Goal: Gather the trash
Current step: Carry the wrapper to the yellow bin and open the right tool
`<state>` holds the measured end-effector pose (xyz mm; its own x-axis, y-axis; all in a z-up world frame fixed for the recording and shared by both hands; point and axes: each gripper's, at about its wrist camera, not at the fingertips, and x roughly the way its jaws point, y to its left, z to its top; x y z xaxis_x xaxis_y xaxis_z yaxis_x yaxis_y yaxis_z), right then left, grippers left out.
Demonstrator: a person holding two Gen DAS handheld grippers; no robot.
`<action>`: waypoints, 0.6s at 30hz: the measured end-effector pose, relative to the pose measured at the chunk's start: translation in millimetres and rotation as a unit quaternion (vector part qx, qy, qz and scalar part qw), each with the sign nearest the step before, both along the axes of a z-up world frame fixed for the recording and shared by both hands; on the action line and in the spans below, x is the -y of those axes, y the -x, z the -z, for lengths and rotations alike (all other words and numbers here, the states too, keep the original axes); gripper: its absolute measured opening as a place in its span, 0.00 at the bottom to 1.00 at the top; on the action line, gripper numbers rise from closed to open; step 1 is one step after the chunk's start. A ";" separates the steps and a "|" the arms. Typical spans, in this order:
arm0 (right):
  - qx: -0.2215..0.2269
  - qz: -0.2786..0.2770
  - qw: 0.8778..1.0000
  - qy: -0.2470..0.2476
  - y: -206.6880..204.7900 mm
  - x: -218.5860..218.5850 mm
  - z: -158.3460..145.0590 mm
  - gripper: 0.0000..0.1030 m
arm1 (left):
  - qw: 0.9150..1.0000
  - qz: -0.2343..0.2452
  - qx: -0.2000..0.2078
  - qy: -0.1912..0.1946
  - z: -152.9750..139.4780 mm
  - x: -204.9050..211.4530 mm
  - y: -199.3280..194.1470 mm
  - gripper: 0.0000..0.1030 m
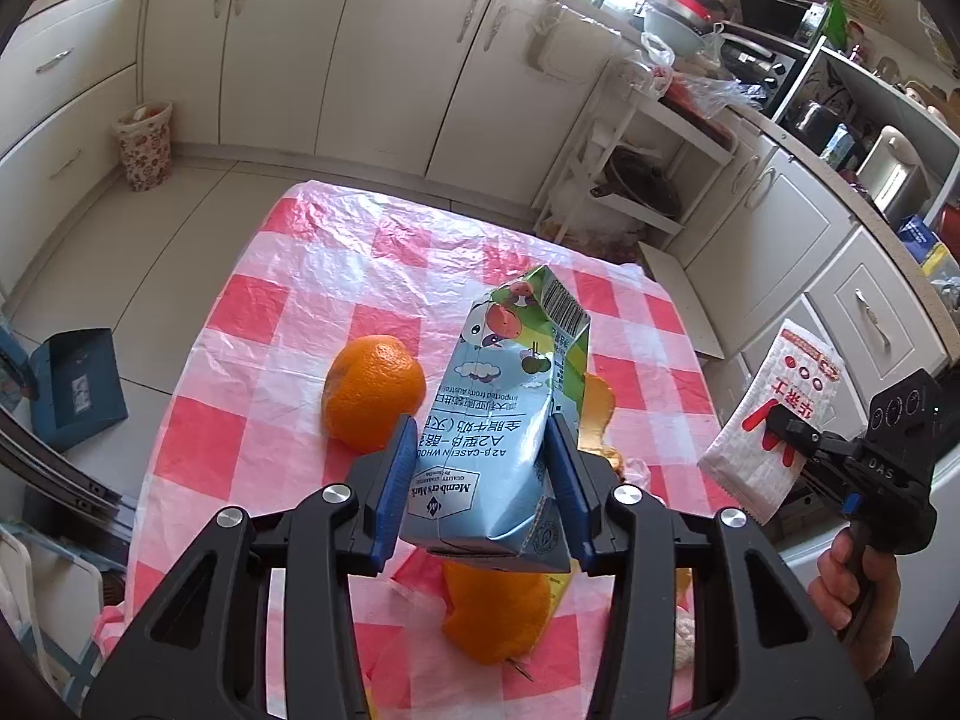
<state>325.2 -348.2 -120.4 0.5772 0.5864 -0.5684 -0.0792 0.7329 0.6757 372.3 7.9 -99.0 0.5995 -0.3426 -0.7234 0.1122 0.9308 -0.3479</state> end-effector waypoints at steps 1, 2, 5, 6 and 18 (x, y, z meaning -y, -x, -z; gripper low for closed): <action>0.001 0.010 1.000 0.013 5.1 7.2 -2.1 0.05 | 1.000 0.002 0.002 0.002 -1.2 1.1 2.9 0.40; 0.002 0.018 1.000 0.024 9.6 13.0 -3.3 0.05 | 1.000 0.006 0.005 0.005 -2.5 2.9 6.8 0.40; 0.001 0.046 0.996 0.073 26.8 38.6 -3.4 0.05 | 1.000 0.017 0.012 0.012 -5.8 9.8 17.1 0.40; -0.002 0.056 0.994 0.091 32.0 47.5 -2.2 0.05 | 1.000 0.021 0.014 0.015 -7.0 12.7 19.8 0.40; -0.205 0.137 0.931 0.271 57.9 142.4 112.7 0.05 | 0.996 0.065 0.021 0.049 -16.8 61.8 27.4 0.40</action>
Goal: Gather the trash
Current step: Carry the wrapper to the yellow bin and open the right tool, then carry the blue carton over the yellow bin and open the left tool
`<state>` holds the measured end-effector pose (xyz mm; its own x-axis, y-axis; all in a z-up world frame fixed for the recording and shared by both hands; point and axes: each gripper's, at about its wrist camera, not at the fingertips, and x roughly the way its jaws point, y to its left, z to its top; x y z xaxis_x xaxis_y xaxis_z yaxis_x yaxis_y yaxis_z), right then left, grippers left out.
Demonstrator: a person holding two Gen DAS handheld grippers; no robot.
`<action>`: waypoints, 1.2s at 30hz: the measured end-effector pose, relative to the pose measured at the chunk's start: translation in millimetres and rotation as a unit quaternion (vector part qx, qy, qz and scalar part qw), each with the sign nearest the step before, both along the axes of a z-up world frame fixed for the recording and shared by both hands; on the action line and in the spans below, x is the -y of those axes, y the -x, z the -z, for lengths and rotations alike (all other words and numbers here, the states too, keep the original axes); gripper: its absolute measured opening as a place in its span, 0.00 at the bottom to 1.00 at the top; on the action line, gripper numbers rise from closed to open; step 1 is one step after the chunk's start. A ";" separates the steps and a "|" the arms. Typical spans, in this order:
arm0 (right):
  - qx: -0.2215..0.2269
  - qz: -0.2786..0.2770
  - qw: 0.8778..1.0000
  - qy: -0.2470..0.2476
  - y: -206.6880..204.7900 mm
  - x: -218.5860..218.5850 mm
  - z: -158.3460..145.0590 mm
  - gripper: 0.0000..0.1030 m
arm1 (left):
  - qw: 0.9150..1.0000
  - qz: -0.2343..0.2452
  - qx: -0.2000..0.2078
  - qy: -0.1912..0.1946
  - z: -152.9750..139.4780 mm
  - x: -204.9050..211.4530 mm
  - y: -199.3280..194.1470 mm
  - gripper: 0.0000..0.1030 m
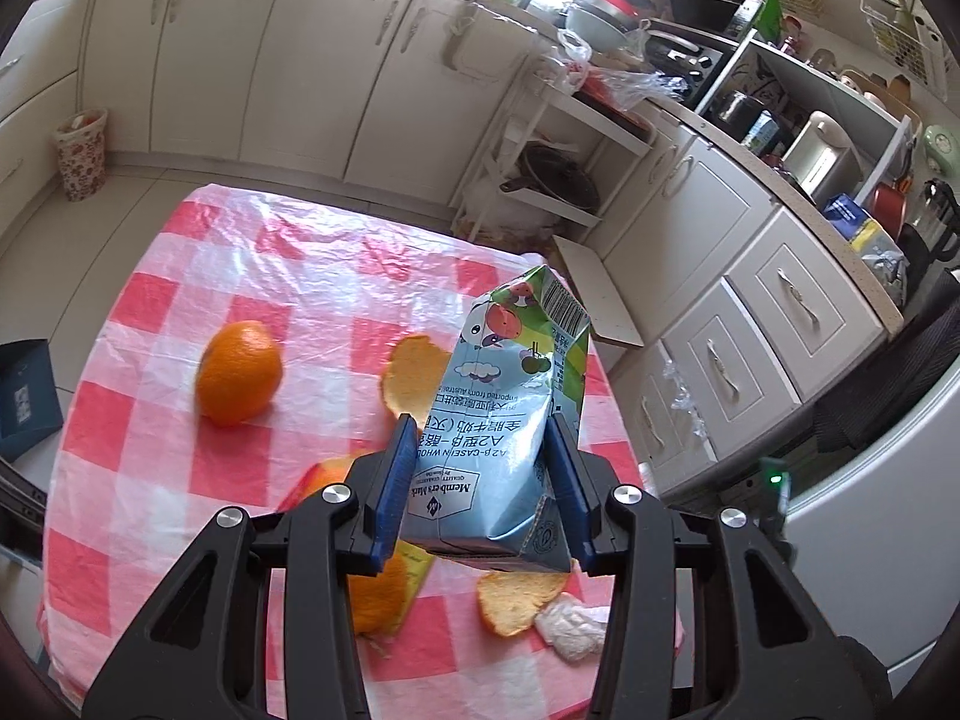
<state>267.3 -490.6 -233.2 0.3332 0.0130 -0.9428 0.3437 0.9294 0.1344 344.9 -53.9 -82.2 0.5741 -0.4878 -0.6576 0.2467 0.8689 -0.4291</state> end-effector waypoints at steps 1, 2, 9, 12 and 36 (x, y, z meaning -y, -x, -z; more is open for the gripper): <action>-0.017 0.006 1.000 0.011 -0.1 3.8 10.4 0.05 | 1.000 0.004 0.001 -0.001 -0.1 4.0 0.3 0.40; -0.031 0.011 0.999 0.015 1.1 7.9 17.1 0.05 | 1.000 0.008 0.002 -0.003 0.1 8.1 0.5 0.40; 0.018 0.046 0.997 -0.062 6.2 17.7 -3.2 0.06 | 1.000 0.027 0.002 -0.012 1.6 21.8 0.7 0.40; 0.060 0.021 0.995 -0.073 0.8 0.8 -30.6 0.23 | 0.999 0.033 0.001 -0.017 4.5 25.9 0.3 0.40; 0.281 0.021 0.947 -0.156 41.8 27.6 -174.0 0.54 | 0.971 0.173 -0.124 -0.112 114.6 307.8 37.3 0.41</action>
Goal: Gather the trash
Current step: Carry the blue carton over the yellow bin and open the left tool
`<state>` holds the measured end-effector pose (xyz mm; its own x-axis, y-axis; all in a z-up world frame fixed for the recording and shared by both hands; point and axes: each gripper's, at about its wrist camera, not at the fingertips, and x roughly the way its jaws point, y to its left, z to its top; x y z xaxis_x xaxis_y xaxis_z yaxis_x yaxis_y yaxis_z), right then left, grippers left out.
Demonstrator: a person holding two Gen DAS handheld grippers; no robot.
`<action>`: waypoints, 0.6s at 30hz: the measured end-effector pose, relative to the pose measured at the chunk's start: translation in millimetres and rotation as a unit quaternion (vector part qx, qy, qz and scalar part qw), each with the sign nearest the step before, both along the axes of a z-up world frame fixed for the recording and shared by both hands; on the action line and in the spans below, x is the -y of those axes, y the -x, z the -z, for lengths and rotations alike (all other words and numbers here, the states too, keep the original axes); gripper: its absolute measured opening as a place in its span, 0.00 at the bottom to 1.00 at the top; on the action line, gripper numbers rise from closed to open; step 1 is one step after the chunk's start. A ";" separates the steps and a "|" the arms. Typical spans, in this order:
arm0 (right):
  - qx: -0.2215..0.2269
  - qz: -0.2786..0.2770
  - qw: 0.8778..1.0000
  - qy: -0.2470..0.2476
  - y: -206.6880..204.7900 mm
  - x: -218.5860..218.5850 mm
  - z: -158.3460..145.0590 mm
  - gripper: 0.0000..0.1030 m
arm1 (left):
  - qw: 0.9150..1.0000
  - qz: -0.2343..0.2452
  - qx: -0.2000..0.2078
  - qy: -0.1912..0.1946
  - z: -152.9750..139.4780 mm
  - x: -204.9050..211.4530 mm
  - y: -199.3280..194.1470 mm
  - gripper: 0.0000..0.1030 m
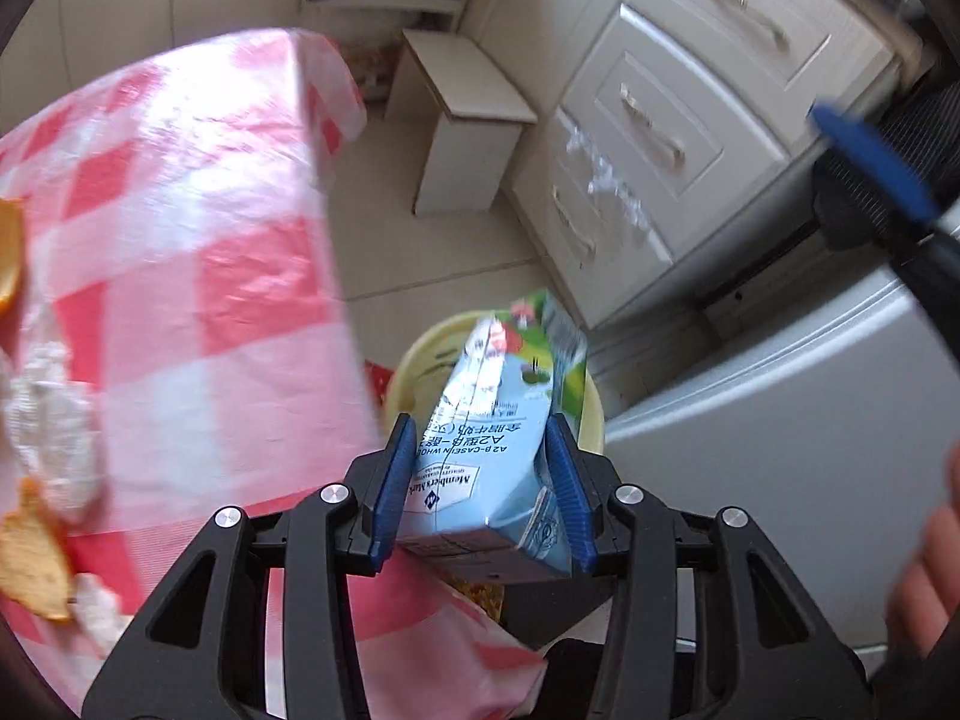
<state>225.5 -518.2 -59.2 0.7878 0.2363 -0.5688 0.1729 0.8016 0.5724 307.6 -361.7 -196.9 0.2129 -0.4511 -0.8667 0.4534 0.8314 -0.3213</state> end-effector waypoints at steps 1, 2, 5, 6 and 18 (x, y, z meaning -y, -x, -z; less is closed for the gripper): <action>0.002 -0.003 1.000 -0.001 0.6 -0.6 -1.9 0.54 | 1.000 -0.001 -0.008 -0.011 7.1 11.1 -0.4 0.41; 0.004 -0.005 1.000 -0.001 0.3 -1.5 -3.4 0.54 | 1.000 0.000 -0.013 -0.016 10.9 18.8 -0.1 0.41; 0.004 -0.009 1.000 -0.006 -0.6 -1.3 -4.6 0.54 | 1.000 0.007 -0.017 -0.017 11.5 27.6 4.8 0.47; 0.003 -0.009 1.000 -0.008 -0.9 -1.0 -4.6 0.55 | 1.000 0.008 -0.013 -0.012 7.8 24.7 7.8 0.50; -0.037 -0.083 0.996 -0.012 -19.7 -46.5 13.9 0.59 | 0.990 -0.114 0.082 0.011 -76.5 -176.7 35.2 0.70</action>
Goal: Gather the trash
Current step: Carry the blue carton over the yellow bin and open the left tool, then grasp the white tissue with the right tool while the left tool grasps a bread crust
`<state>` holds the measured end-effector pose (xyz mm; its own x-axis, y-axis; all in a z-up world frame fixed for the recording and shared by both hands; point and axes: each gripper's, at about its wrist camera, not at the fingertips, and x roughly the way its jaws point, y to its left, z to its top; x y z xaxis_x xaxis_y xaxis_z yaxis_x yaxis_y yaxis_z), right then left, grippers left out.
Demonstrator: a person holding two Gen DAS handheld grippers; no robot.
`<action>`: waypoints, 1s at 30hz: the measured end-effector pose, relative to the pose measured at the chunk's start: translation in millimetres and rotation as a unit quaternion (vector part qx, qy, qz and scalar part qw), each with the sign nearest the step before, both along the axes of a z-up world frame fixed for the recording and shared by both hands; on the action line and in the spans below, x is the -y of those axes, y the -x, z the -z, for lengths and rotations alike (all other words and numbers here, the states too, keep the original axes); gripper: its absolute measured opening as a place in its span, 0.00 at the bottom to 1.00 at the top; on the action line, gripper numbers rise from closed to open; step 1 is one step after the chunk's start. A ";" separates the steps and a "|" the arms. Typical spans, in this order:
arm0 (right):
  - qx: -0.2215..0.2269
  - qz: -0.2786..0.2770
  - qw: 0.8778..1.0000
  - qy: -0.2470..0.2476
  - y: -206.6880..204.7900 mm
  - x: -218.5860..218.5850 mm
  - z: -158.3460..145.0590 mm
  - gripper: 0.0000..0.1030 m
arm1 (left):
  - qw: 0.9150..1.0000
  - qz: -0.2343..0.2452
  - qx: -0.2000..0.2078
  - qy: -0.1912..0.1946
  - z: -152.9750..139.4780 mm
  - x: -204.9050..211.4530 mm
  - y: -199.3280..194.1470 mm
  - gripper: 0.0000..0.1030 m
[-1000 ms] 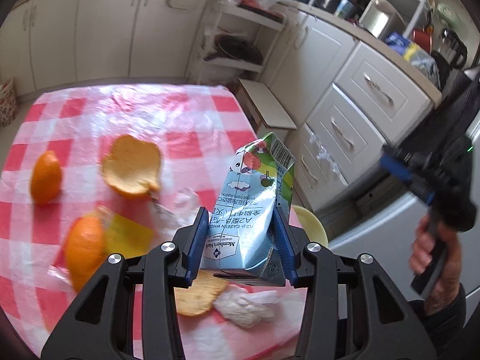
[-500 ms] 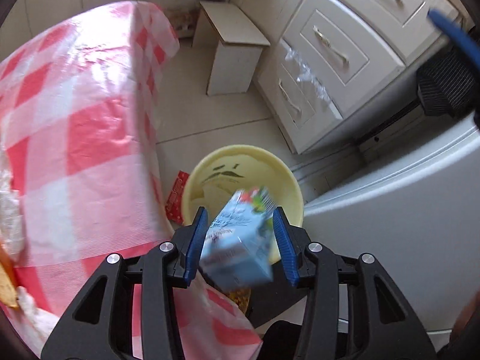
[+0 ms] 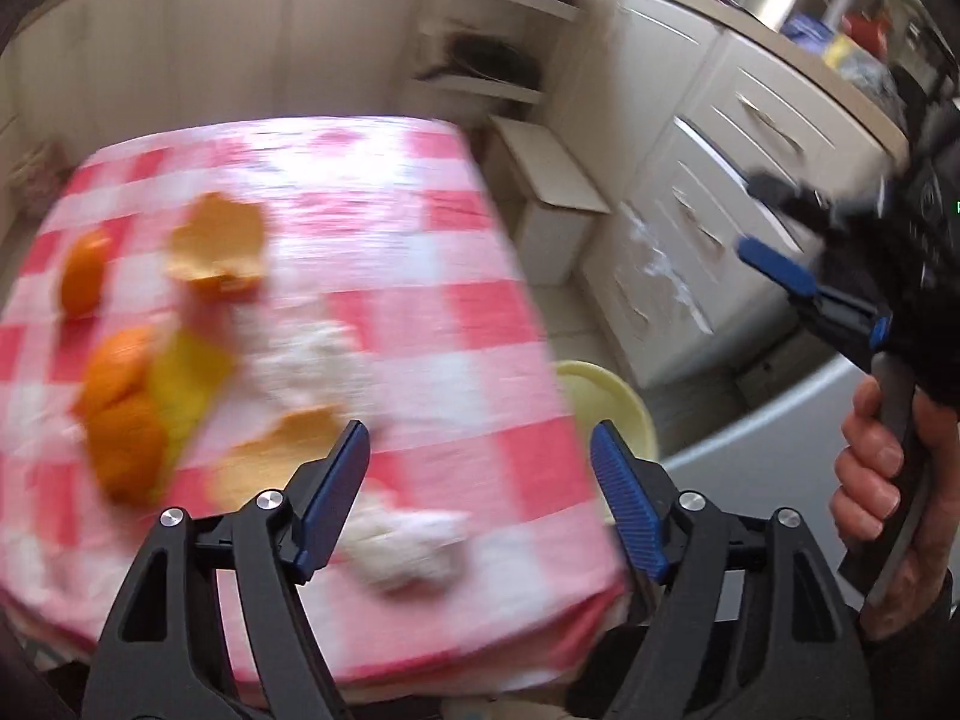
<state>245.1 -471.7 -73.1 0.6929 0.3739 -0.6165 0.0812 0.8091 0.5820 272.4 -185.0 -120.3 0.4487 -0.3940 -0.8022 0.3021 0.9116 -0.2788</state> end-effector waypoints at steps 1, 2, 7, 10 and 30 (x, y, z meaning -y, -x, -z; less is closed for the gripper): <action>-0.003 -0.007 1.000 0.005 -1.7 -6.6 1.6 0.59 | 1.000 -0.015 -0.003 -0.005 1.0 -17.9 -0.1 0.70; -0.004 -0.012 1.000 0.008 -3.1 -12.1 3.2 0.59 | 0.999 -0.029 -0.010 -0.009 4.2 -34.2 -0.4 0.70; -0.021 -0.013 0.998 -0.052 -7.0 -12.0 23.7 0.59 | 0.997 -0.063 -0.037 -0.019 22.4 -89.0 5.7 0.70; -0.043 -0.015 0.996 -0.078 -10.0 -12.8 40.1 0.59 | 0.997 -0.066 -0.051 -0.001 30.8 -95.6 5.6 0.70; -0.126 -0.312 0.929 0.152 -4.8 -165.2 83.9 0.60 | 0.992 -0.110 -0.064 -0.001 46.1 -127.3 -11.5 0.70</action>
<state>250.0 -306.5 -157.0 0.2188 0.4359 -0.8730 -0.3565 0.8685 0.3444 284.0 -57.6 -166.4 0.4183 -0.2962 -0.8586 0.0574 0.9521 -0.3005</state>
